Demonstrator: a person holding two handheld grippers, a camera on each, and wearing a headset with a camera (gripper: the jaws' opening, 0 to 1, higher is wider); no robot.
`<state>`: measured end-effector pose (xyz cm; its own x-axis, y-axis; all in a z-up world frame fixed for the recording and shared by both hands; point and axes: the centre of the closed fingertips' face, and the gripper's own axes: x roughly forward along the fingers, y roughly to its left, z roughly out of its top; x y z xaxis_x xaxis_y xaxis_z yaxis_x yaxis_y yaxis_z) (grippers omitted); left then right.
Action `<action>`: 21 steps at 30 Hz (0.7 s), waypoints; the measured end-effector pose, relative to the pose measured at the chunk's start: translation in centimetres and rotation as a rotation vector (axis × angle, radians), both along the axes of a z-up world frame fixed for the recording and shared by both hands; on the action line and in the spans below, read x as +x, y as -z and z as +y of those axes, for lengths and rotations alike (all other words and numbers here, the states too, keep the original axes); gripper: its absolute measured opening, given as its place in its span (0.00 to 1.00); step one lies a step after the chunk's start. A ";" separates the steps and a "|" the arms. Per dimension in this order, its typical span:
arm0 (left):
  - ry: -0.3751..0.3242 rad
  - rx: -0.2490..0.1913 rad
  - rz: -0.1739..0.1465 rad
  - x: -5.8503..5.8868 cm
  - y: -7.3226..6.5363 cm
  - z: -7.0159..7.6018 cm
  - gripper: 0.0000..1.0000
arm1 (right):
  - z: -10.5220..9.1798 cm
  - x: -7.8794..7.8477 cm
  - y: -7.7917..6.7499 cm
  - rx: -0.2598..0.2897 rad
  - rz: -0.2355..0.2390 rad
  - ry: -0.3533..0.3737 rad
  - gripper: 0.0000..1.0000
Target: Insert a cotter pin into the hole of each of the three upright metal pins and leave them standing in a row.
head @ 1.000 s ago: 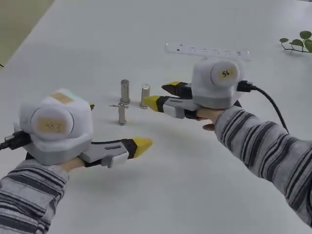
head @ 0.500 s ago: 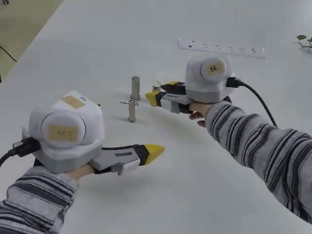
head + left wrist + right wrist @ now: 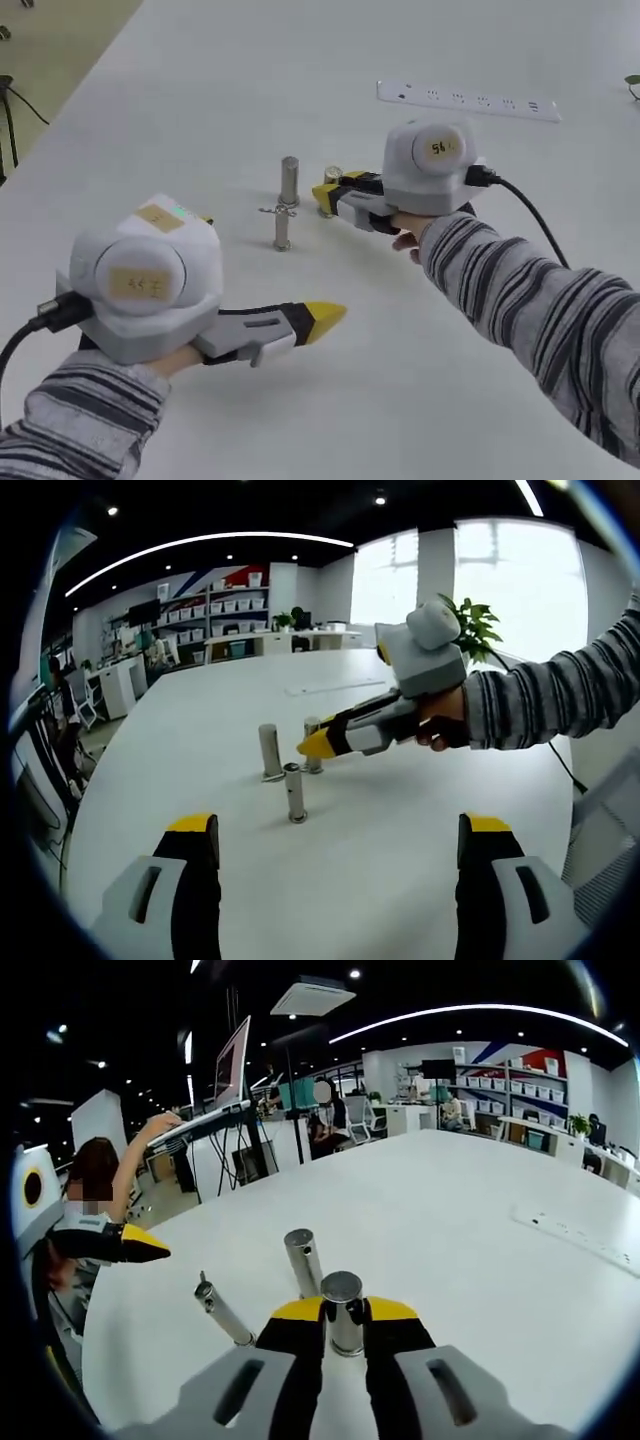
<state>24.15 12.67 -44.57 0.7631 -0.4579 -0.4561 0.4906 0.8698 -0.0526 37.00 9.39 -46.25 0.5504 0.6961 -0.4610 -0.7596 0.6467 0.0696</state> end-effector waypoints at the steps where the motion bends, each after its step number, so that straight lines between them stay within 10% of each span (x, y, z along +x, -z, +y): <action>1: 0.002 0.005 0.002 -0.1 0.0 0.0 0.99 | -0.1 0.0 -0.1 -0.012 -0.011 -0.002 0.09; 21: 0.010 -0.004 -0.003 -0.9 -0.5 -0.6 0.98 | -4.7 -3.5 -0.5 -0.035 0.006 0.093 0.09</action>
